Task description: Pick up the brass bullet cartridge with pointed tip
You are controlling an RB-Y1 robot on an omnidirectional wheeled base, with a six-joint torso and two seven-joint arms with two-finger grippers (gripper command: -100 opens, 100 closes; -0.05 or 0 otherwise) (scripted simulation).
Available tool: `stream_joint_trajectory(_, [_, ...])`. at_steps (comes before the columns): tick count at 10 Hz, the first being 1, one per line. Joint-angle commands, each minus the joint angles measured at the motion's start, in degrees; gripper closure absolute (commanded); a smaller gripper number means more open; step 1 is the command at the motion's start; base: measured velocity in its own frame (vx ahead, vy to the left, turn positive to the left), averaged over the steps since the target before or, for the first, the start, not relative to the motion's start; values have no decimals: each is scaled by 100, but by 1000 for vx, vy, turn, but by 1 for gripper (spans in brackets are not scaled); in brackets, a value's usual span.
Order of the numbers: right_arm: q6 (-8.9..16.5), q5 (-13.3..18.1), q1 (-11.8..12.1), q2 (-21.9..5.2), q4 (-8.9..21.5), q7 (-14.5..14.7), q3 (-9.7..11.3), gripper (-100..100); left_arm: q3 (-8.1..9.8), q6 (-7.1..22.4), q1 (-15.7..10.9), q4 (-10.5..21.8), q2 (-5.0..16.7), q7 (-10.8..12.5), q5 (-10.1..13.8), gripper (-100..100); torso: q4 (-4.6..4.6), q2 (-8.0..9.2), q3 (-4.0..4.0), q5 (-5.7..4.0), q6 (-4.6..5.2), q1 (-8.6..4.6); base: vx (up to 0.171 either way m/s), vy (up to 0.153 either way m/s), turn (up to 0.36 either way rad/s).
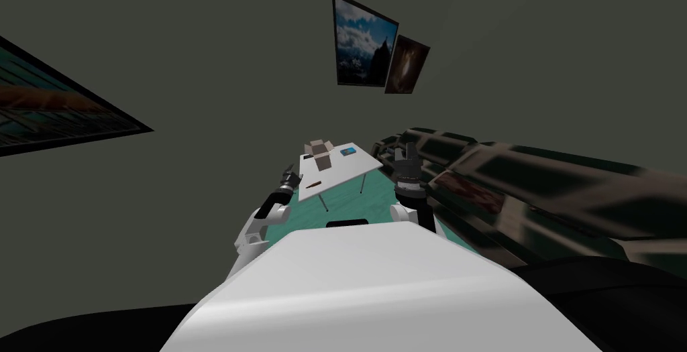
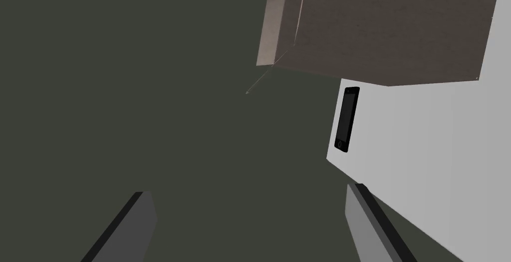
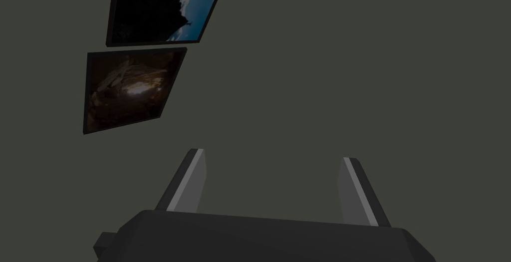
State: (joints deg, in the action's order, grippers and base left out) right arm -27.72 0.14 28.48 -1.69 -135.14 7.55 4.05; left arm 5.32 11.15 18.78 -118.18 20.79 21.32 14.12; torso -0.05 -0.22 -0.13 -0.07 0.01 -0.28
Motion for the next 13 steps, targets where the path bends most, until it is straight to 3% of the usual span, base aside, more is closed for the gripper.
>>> stream_joint_trajectory(1, [0,0,0,0,0,0,0,0,12,259,-83,126,22,11,42,-100,0,0,0,0,0,0,34,-74,4])
stream_joint_trajectory(6, [0,0,0,0,0,0,0,0,210,1162,-241,518,334,80,414,-100,0,1,0,1,-1,7,43,-79,-16])
stream_joint_trajectory(13, [0,0,0,-1,0,0,-1,0,419,2200,-380,941,631,47,756,-100,1,8,4,4,-1,21,36,-54,-30])
